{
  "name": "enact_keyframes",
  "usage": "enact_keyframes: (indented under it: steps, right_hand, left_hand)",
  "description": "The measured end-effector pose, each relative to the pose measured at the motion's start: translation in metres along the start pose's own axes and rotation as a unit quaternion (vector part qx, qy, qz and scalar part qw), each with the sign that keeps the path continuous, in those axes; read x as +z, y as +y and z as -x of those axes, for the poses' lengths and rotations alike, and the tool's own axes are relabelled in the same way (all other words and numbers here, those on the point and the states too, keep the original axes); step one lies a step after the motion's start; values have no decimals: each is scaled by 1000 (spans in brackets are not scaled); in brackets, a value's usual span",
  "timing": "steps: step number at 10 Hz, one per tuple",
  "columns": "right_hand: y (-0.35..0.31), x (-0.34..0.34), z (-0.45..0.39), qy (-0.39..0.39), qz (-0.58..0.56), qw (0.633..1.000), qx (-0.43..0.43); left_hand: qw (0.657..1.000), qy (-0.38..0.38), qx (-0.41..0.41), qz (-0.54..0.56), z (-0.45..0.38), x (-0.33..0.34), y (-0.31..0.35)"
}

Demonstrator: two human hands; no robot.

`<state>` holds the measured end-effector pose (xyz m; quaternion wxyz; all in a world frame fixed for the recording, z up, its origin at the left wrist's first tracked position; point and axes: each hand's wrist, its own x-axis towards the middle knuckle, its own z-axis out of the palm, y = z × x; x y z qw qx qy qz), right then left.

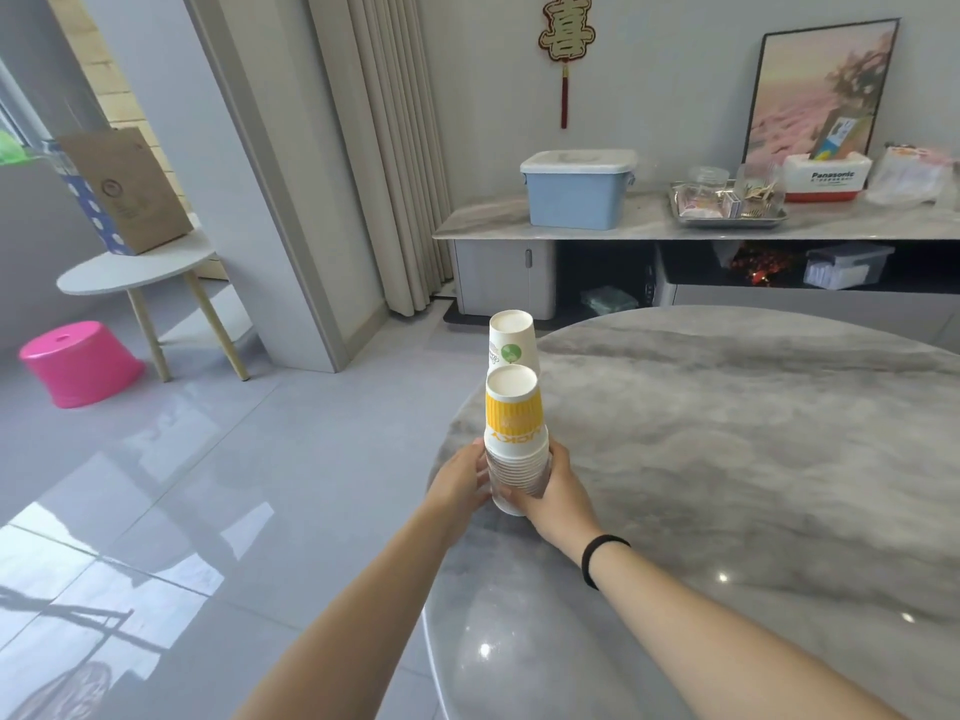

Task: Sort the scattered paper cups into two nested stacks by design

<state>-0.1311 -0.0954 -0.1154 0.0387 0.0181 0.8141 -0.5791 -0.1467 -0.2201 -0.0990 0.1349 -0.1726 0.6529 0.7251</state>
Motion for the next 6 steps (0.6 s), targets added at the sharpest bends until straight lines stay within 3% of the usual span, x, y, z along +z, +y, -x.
enact_keyframes:
  steps: [1,2,3,5,6]
  right_hand:
    - [-1,-10,5,-30,24,999,18]
    - [-1,-30,4,-34,66,997,27]
    - [-4,-60,-9,-12,105,994,-5]
    - [-67,-132,-39,3,122,985,-120]
    - [-121,-169,-34,14,86,987,-133]
  left_hand:
    - [995,79,37,-57,14,5,6]
    - [963,181,172,-102,27,16,20]
    - [927,229,274,-114,34,32,58]
    - [886,250,348,-181,29,65,136]
    - [886,250,322,-224,51,90,178]
